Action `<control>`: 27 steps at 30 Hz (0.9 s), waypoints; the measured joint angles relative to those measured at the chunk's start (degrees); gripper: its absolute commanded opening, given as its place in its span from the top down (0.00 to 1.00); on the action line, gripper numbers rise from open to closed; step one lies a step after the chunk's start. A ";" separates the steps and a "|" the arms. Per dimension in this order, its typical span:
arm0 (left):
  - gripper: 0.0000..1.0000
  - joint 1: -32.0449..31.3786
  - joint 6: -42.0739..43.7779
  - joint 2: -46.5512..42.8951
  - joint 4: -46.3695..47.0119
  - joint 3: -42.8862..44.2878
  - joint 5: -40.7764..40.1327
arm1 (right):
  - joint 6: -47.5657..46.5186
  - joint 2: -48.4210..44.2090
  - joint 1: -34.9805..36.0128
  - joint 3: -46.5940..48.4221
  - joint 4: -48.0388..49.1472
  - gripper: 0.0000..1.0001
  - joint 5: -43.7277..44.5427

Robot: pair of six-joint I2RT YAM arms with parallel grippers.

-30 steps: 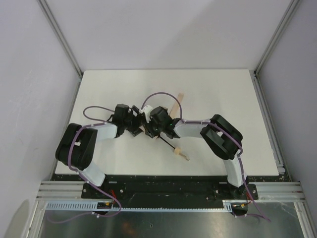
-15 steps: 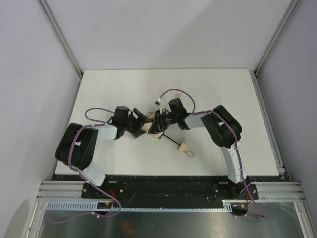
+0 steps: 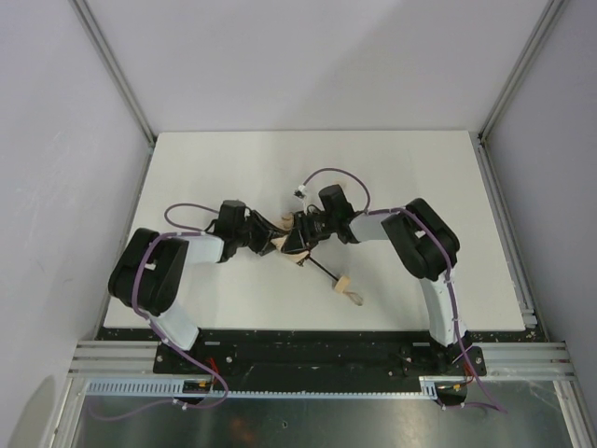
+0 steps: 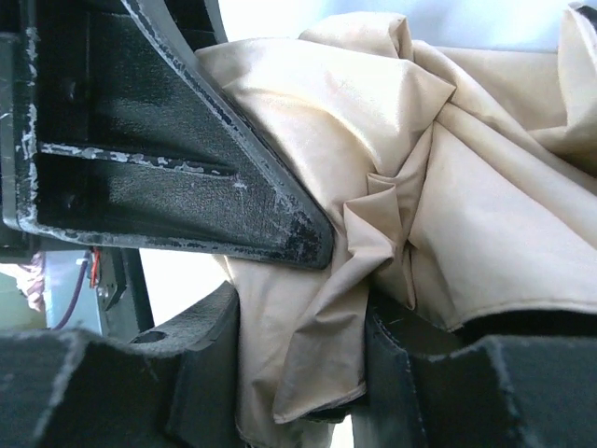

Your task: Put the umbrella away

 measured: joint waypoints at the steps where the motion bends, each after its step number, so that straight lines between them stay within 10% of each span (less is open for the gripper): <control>1: 0.83 -0.20 -0.02 0.00 0.04 -0.02 -0.07 | -0.35 -0.63 0.17 0.07 -1.51 0.51 1.07; 8: 0.88 -0.57 0.92 0.50 0.35 -0.07 -0.24 | -6.54 -6.12 3.43 4.15 -19.17 0.23 12.04; 14: 0.88 -0.66 0.92 0.63 0.46 -0.07 -0.26 | -13.27 -11.76 9.77 6.19 -30.21 0.18 32.20; 21: 0.89 -0.66 0.90 0.63 0.44 -0.07 -0.24 | -20.57 -12.74 19.87 6.75 -31.58 0.28 57.22; 27: 0.89 -0.66 0.92 0.61 0.26 -0.07 -0.26 | -24.65 -7.34 24.28 7.17 -28.65 0.56 72.96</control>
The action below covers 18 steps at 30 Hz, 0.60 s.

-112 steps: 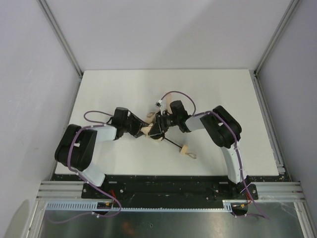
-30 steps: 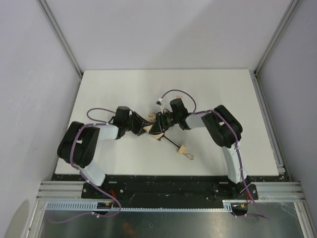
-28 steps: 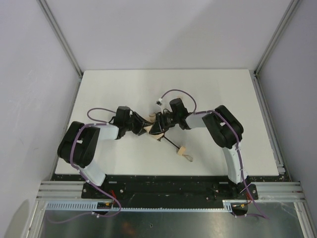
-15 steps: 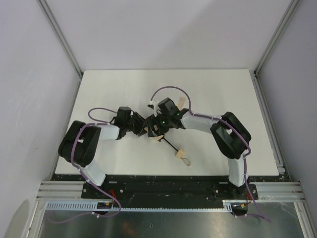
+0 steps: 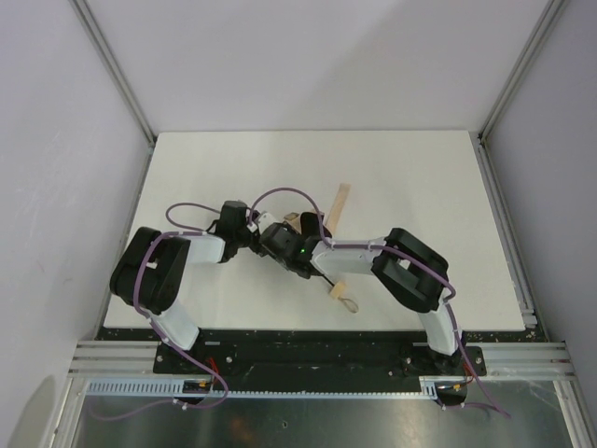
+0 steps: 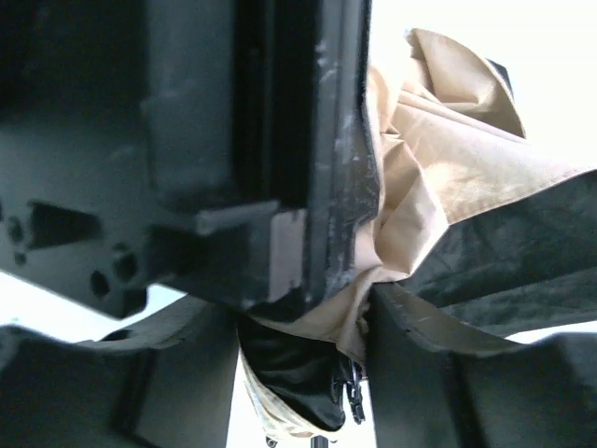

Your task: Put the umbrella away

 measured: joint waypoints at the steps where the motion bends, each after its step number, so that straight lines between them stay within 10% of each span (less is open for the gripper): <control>1: 0.89 -0.02 -0.04 0.00 0.04 0.00 -0.13 | -0.26 0.76 0.00 0.00 1.03 0.61 1.31; 7: 0.82 0.00 0.02 0.00 0.28 0.22 -1.53 | -1.31 1.95 0.07 0.46 2.62 0.97 2.97; 18: 0.21 0.33 1.36 -1.31 -2.78 1.68 -6.03 | 1.03 1.22 -8.07 -0.57 6.08 1.00 -20.39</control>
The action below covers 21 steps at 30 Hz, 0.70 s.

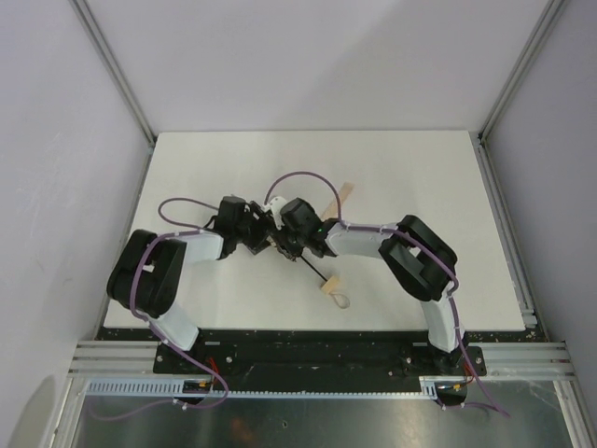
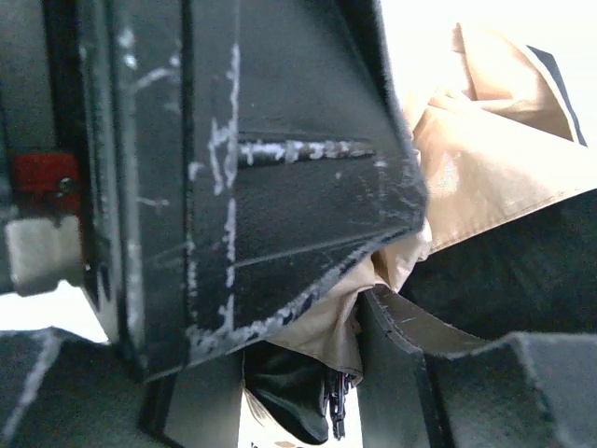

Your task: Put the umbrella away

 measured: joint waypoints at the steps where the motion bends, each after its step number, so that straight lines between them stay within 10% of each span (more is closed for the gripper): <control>1: 0.18 0.00 0.13 -0.39 -0.20 0.15 -0.70 | 0.39 -0.13 -1.27 -0.50 1.07 1.00 -4.11; 12: 0.14 0.42 2.56 -1.70 -1.66 0.15 -0.70 | 9.25 3.43 -11.93 -2.75 12.07 1.00 -38.36; 21: 0.13 0.31 3.54 -4.55 -2.89 -2.23 -0.04 | 12.55 4.39 -13.55 -3.52 13.44 1.00 -46.29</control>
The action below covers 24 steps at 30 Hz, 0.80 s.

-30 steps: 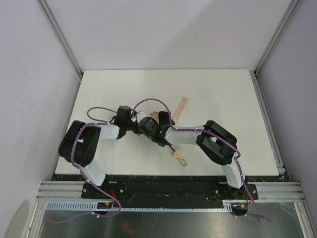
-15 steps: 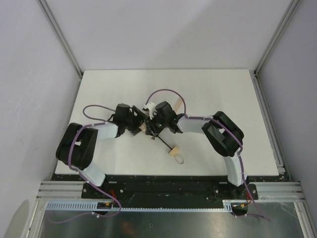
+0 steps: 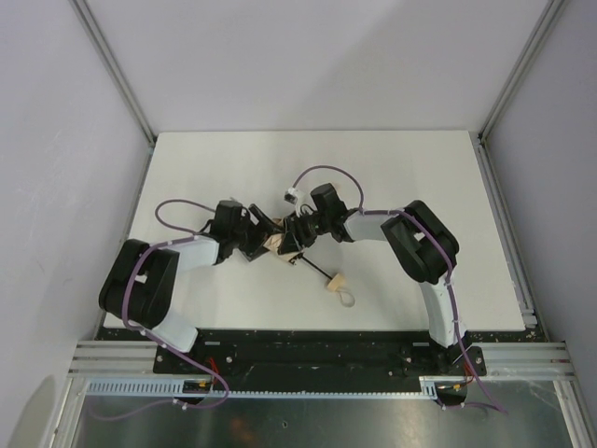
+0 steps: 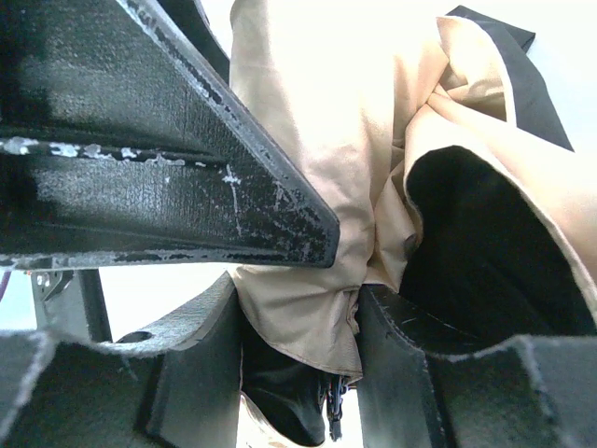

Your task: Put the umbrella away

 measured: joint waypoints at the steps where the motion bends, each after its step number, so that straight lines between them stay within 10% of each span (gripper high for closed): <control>1: 0.14 0.09 -0.04 -0.31 -0.46 -0.13 0.00 | 0.04 0.00 0.00 -0.04 -0.07 1.00 -0.52; 14: 0.64 1.73 -1.11 4.90 -1.64 3.08 4.02 | 1.05 -0.28 -0.17 -0.26 -0.76 1.00 -1.22; 24: 0.87 0.94 -1.90 3.78 0.31 0.76 4.04 | -2.67 -7.63 5.75 -2.62 -8.22 0.32 17.62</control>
